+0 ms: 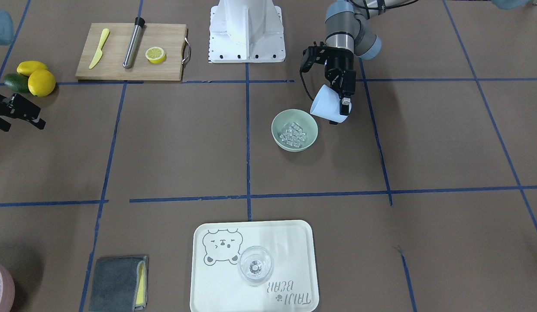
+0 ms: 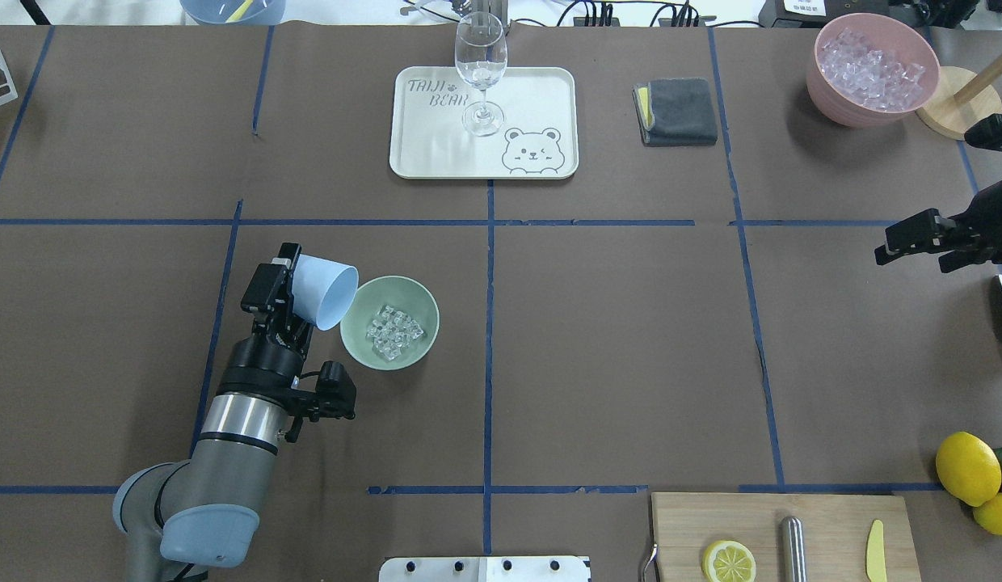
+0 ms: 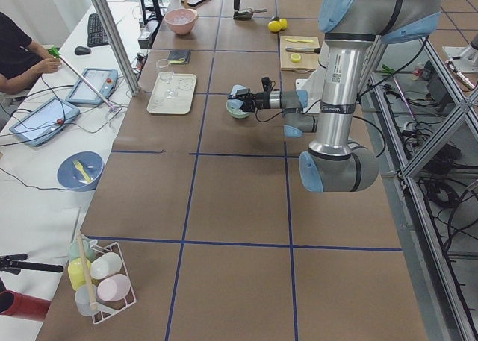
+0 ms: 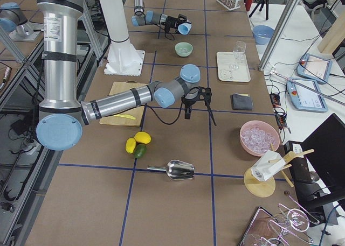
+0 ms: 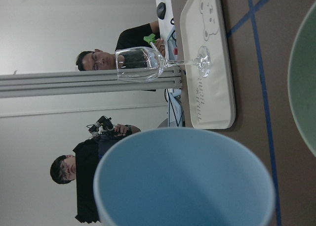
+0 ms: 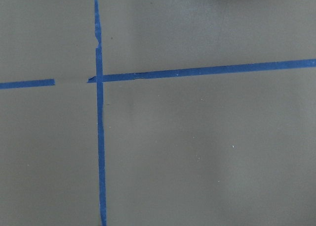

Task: Pour ice into bowl

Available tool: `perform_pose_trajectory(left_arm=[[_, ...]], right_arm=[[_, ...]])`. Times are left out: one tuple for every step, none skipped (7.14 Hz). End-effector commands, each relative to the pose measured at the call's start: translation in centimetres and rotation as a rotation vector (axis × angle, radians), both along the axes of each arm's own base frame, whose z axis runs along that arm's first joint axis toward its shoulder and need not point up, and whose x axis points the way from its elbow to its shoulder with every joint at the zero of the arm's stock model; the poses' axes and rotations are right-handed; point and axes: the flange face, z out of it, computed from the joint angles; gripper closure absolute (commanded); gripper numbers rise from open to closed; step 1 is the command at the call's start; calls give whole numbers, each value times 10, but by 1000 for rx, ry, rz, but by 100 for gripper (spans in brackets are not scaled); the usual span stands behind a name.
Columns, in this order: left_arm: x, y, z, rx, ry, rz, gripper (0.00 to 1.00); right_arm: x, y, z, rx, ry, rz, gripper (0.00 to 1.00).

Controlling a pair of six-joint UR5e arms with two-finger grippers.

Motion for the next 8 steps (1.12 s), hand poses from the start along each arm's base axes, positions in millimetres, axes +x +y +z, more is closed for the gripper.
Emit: perform_pose_trajectory(left_arm=[[-16,3,6,-74,510,22,100],[-17,4,10,-103,620,20,100],[-18,5,16,-131,709,24,100],[-18,5,17,-152,788,25,100],[-17,5,17,-181,880,38,100],[-16,6,21,-204,903,63,100],[-30,8,50,-217,846,62,100],[-45,11,76,-231,792,63,100]], right_arm=[[5,-7,-10,19,-9,15,0],[5,-9,-13,25,-10,17,0],[4,-10,-14,28,-12,17,0],[6,-11,-15,29,-12,20,0],[7,-14,-19,37,-16,25,0],[6,-15,-21,39,-16,26,0],[7,-15,-22,42,-17,27,0],[8,-15,-22,42,-17,29,0]])
